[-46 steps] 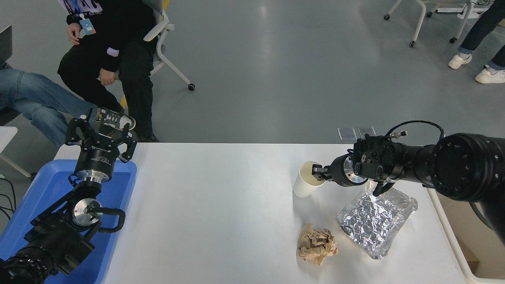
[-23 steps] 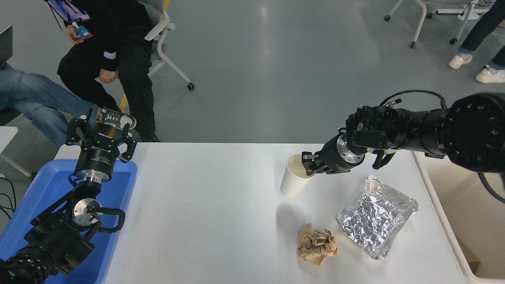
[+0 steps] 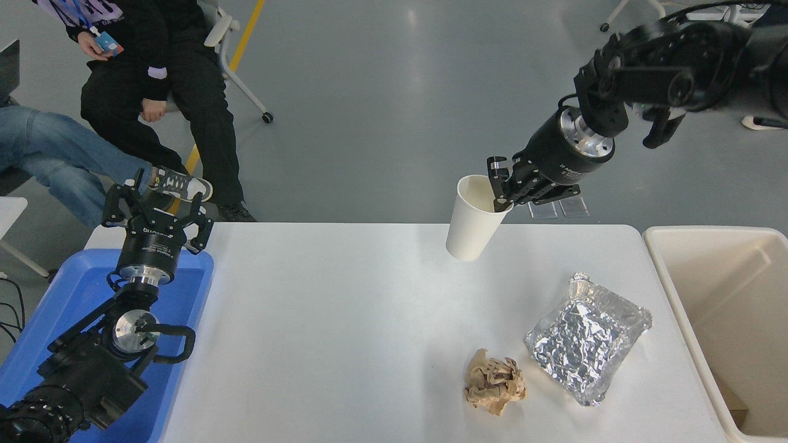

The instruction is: Pick up paper cup place in dustbin

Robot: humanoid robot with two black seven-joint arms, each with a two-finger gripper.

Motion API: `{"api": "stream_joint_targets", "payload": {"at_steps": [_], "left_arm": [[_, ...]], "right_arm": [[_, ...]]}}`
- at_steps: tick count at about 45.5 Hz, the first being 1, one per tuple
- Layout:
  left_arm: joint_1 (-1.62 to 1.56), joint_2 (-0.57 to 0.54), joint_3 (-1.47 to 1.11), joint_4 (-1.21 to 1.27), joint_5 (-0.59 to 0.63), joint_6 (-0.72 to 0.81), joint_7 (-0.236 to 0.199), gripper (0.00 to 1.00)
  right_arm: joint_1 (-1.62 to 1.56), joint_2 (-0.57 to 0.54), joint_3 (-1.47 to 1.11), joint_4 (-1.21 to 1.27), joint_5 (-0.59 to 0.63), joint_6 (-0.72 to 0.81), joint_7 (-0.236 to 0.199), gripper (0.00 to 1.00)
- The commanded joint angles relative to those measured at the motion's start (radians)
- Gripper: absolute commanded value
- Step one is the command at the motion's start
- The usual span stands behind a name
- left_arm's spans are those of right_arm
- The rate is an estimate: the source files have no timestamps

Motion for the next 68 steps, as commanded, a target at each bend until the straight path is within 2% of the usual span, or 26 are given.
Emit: {"api": "stream_joint_targets", "payload": {"at_steps": [1,13,28,40,51,61,68], "left_arm": [[0.0,0.0,0.001,0.0,0.0,0.0,0.0,0.99],[0.0,0.0,0.001,0.0,0.0,0.001,0.0,0.99],[0.0,0.0,0.001,0.0,0.0,0.001,0.0,0.99],[0.0,0.0,0.001,0.0,0.0,0.001,0.0,0.99],[0.0,0.0,0.001,0.0,0.0,0.001,0.0,0.99],[0.0,0.0,-0.001,0.0,0.0,0.001,0.0,0.99],[0.0,0.0,0.001,0.0,0.0,0.001,0.0,0.99]], "right_arm": [[0.12,-0.059,-0.007,0.052,-0.032,0.013,-0.002,0.0],[0.117,-0.08,-0.022,0.042,-0.038,0.013,-0.002,0.0],[0.005,-0.254,-0.183,-0.038,-0.084,0.013,-0.002,0.0],[-0.206,-0.51,-0.16,-0.224,-0.106,0.013,-0.004,0.0],[-0.438,-0.585,-0.145,-0.345,-0.127,0.013,-0.004,0.0],[-0.752,-0.59,0.004,-0.464,-0.118,-0.312,-0.004,0.0],[-0.989,-0.59,0.195,-0.605,-0.119,-0.446,-0.002,0.0]]}}
